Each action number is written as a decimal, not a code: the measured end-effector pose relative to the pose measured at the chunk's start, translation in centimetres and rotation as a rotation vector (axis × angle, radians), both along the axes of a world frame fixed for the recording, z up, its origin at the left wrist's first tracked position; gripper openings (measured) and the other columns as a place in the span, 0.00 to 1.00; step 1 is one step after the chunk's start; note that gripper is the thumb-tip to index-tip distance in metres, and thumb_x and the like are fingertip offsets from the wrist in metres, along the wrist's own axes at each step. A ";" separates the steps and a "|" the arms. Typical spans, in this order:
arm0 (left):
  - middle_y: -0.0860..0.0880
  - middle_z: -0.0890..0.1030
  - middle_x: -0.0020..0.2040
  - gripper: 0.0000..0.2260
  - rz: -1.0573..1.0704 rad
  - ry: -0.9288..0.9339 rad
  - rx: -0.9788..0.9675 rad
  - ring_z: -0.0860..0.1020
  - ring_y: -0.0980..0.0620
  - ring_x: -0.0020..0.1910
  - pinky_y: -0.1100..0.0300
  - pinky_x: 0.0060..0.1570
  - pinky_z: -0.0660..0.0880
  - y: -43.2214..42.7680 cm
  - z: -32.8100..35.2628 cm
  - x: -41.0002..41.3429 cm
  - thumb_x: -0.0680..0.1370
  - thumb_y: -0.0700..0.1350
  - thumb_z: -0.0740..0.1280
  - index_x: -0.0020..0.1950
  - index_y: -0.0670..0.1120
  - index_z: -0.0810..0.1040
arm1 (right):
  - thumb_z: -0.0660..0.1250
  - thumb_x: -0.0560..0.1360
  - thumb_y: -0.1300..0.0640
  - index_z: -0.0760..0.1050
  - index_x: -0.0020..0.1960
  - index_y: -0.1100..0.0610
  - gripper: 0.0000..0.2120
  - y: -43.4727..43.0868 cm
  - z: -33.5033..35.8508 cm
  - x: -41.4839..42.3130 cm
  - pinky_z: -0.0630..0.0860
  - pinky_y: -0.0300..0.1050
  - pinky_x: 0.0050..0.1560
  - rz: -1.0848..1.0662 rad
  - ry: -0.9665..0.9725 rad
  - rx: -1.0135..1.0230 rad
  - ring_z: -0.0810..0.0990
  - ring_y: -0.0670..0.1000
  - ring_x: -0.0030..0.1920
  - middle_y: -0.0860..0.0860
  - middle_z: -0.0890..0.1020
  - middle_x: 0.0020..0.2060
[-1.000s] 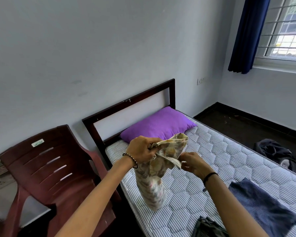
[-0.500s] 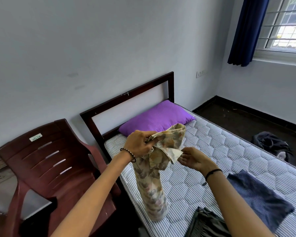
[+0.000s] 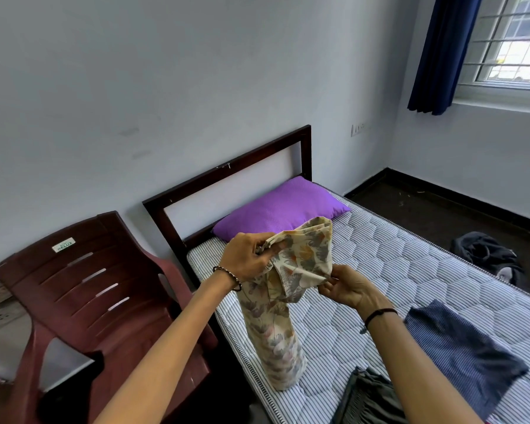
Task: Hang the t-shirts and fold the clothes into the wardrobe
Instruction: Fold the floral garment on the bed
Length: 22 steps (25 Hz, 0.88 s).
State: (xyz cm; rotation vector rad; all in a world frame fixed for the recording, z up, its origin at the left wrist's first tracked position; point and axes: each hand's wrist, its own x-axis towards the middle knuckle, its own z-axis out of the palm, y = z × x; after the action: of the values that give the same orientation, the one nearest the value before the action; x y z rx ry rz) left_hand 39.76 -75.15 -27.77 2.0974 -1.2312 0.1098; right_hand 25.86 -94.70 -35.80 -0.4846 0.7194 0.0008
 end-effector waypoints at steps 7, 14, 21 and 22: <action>0.52 0.85 0.40 0.17 -0.008 -0.021 0.010 0.83 0.51 0.37 0.51 0.37 0.78 -0.1 0.0 -0.1 0.75 0.63 0.64 0.63 0.61 0.76 | 0.59 0.80 0.63 0.75 0.39 0.65 0.13 0.0 -0.7 -0.1 0.78 0.40 0.26 -0.068 0.056 0.097 0.77 0.52 0.25 0.56 0.78 0.26; 0.52 0.81 0.33 0.14 0.002 -0.001 -0.004 0.78 0.50 0.32 0.53 0.34 0.75 -0.5 0.1 -0.6 0.76 0.61 0.65 0.55 0.56 0.82 | 0.58 0.83 0.67 0.74 0.42 0.66 0.12 -0.2 -2.5 0.1 0.73 0.37 0.18 -0.228 0.134 0.163 0.78 0.51 0.21 0.58 0.79 0.27; 0.50 0.82 0.33 0.18 0.025 0.006 0.040 0.79 0.50 0.32 0.58 0.32 0.72 -0.7 0.5 -0.5 0.75 0.65 0.63 0.55 0.55 0.83 | 0.68 0.78 0.64 0.75 0.43 0.63 0.05 -0.2 -1.3 -0.1 0.73 0.44 0.37 -0.269 0.239 -0.659 0.78 0.55 0.41 0.58 0.78 0.40; 0.50 0.82 0.33 0.20 0.026 0.006 0.052 0.78 0.50 0.31 0.57 0.31 0.72 -0.8 0.7 -0.5 0.75 0.66 0.62 0.54 0.54 0.84 | 0.69 0.78 0.60 0.77 0.47 0.61 0.04 -0.1 -0.3 -0.3 0.74 0.45 0.42 -0.322 0.164 -0.765 0.79 0.54 0.45 0.56 0.80 0.44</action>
State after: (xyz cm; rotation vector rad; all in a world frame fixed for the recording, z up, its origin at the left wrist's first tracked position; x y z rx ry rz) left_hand 39.24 -75.95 -27.06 2.1570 -1.2153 0.0839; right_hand 25.57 -94.84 -36.06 -1.1002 0.9464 -0.5589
